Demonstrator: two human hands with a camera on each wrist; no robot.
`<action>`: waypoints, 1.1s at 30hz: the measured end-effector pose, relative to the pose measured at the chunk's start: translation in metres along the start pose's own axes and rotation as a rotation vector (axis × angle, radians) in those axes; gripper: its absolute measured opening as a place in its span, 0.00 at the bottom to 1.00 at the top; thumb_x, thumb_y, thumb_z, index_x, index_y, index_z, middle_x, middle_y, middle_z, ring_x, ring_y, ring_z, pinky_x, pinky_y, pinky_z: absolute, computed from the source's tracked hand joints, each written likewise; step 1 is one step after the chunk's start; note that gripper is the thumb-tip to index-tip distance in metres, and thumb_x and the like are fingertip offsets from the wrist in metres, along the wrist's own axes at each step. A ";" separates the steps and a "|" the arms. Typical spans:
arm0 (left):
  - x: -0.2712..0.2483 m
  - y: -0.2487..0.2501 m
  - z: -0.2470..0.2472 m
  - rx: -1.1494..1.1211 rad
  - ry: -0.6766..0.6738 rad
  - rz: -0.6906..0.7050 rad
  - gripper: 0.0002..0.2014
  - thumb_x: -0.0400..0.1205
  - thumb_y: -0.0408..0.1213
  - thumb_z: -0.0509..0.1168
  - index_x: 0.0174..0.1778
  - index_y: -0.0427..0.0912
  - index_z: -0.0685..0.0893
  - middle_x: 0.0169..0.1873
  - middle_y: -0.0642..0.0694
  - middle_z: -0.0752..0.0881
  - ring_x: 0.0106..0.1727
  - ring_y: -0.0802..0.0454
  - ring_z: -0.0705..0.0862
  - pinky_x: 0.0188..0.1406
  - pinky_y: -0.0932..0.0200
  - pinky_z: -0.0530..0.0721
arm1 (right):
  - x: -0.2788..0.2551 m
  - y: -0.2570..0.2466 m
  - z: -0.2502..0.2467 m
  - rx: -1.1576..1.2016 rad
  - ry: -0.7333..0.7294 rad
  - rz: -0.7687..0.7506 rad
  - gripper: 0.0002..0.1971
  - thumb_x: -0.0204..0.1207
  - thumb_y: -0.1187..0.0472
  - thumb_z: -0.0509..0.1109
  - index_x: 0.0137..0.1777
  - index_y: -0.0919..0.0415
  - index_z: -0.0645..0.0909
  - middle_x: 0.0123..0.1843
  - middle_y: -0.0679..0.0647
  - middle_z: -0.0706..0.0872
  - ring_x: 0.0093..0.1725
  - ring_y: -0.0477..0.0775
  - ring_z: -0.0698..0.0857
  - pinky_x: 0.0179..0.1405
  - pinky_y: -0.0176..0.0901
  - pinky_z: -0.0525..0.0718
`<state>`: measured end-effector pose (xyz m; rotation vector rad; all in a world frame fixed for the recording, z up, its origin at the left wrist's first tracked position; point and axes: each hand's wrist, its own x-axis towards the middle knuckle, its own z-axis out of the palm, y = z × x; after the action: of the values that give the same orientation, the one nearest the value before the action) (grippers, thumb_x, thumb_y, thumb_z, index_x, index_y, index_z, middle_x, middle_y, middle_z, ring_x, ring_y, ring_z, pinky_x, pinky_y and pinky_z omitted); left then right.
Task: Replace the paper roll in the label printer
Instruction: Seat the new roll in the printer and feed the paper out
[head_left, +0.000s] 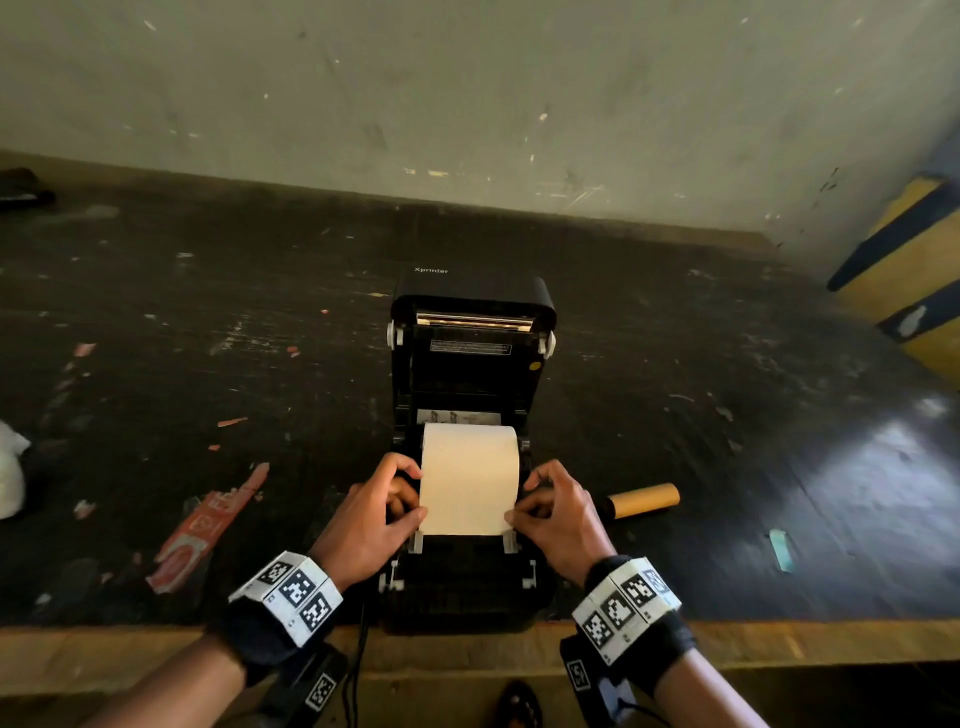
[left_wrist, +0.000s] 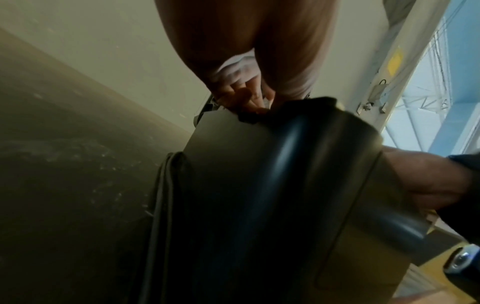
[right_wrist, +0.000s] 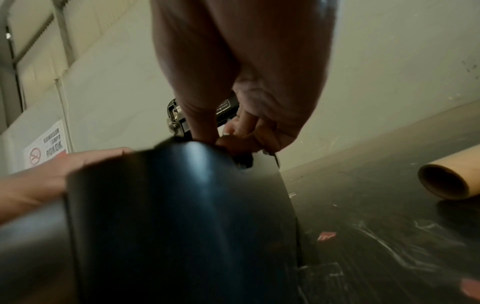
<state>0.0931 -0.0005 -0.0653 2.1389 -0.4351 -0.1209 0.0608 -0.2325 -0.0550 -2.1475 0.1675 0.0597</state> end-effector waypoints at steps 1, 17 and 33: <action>0.001 0.000 -0.001 0.010 -0.015 -0.005 0.18 0.75 0.34 0.70 0.54 0.53 0.71 0.37 0.52 0.87 0.37 0.56 0.86 0.38 0.58 0.86 | 0.000 0.000 0.000 -0.008 0.006 -0.006 0.16 0.69 0.63 0.78 0.49 0.55 0.73 0.38 0.50 0.90 0.38 0.41 0.87 0.34 0.32 0.83; 0.004 -0.003 -0.007 -0.013 -0.072 -0.034 0.14 0.74 0.35 0.72 0.45 0.51 0.73 0.37 0.49 0.88 0.36 0.56 0.85 0.35 0.61 0.85 | 0.004 0.001 0.000 0.019 -0.038 0.042 0.18 0.65 0.62 0.80 0.44 0.50 0.73 0.38 0.52 0.91 0.40 0.45 0.90 0.45 0.46 0.89; 0.013 0.000 -0.016 0.047 -0.184 -0.061 0.11 0.73 0.36 0.72 0.39 0.46 0.74 0.34 0.49 0.85 0.34 0.56 0.83 0.38 0.53 0.85 | 0.008 -0.004 -0.001 -0.024 -0.062 0.058 0.17 0.67 0.62 0.79 0.45 0.51 0.72 0.40 0.52 0.90 0.34 0.42 0.88 0.25 0.30 0.80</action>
<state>0.1087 0.0076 -0.0550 2.1971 -0.4832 -0.3469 0.0693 -0.2315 -0.0520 -2.1619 0.1938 0.1627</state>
